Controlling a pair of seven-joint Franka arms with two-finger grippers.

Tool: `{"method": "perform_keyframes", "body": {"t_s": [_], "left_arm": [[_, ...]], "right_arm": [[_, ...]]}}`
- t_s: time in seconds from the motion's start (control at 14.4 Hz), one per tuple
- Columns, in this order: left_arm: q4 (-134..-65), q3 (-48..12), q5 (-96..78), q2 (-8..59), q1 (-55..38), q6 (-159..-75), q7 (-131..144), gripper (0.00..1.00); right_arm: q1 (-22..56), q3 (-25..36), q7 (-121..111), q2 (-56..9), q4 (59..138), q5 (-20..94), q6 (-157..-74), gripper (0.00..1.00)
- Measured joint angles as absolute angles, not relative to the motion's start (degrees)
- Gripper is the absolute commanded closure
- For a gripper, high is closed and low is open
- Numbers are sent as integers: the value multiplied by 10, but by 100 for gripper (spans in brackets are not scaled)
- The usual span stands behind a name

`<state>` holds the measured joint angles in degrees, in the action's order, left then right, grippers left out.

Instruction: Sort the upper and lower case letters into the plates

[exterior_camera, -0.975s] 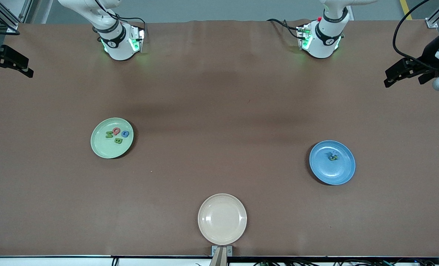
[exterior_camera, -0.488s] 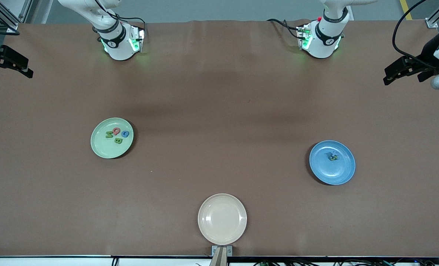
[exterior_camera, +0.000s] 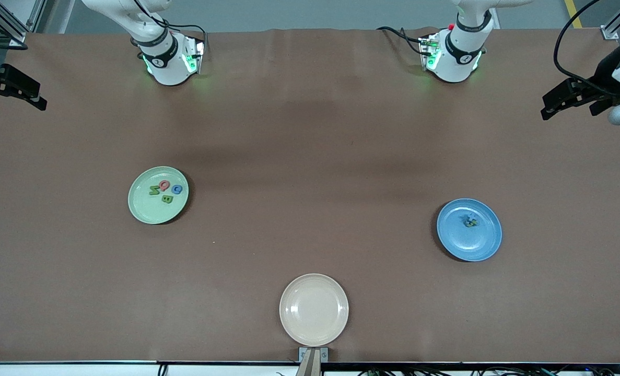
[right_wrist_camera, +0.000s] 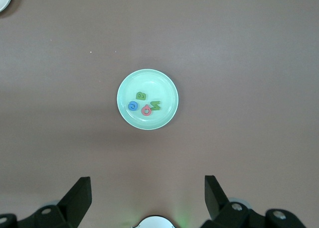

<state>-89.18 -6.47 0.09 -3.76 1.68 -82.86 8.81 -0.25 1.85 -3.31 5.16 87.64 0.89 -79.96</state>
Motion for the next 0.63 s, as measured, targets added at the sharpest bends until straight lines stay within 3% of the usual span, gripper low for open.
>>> {"method": "perform_keyframes", "body": {"t_s": [0.63], "left_arm": [[-893,-73,1,-37,15,-827,88,0]], "right_arm": [[-2,18,-12,52,876,9,-790,0]]}}
